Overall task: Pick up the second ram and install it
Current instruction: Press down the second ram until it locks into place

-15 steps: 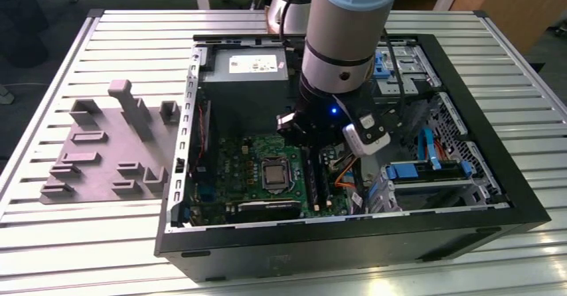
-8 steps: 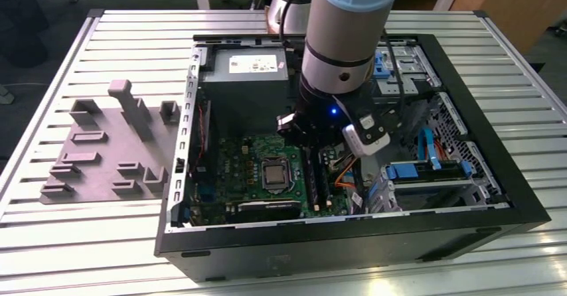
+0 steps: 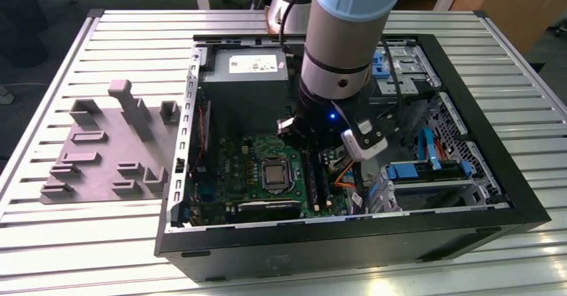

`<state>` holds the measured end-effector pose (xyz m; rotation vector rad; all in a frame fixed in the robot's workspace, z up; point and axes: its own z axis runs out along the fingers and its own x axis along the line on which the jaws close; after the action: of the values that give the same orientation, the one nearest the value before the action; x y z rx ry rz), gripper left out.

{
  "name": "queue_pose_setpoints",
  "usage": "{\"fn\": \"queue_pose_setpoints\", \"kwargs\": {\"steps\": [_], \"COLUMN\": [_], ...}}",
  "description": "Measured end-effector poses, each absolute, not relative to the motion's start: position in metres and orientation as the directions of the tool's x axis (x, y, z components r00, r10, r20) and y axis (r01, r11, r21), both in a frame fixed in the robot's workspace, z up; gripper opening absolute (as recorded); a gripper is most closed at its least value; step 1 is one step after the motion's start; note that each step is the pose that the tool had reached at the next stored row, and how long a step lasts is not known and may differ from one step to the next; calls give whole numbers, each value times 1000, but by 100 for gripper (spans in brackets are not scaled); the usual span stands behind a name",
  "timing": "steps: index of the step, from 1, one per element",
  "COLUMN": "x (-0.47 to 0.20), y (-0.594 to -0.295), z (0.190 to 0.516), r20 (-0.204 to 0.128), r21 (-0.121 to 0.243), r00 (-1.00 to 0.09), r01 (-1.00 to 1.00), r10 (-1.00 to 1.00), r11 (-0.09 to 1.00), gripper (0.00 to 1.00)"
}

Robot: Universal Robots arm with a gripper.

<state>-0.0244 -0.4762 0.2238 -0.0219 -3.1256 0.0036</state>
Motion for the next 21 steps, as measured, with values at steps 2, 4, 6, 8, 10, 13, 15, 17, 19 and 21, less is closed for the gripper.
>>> {"fn": "queue_pose_setpoints", "kwargs": {"steps": [2,4,6,8,10,13,15,17,19,21], "x": [-24,-24,-24,-24,-24,-24,-24,-24,-24,-24], "y": [-476,-476,-476,-476,-476,-476,-476,-476,-476,-476], "z": [222,221,219,217,215,215,219,228,237,246], "r20": [16,16,16,16,16,16,15,16,16,16], "r21": [-2,-3,-4,-3,-3,-4,0,-2,-2,-2], "r00": [-1000,-1000,-1000,-1000,-1000,-1000,-1000,-1000,-1000,-1000], "r01": [14,14,14,14,14,14,14,14,14,14], "r10": [14,14,14,14,14,14,14,14,14,14], "r11": [1000,1000,1000,1000,1000,1000,1000,1000,1000,1000], "gripper": [11,11,11,11,11,11,11,11,11,11]}}
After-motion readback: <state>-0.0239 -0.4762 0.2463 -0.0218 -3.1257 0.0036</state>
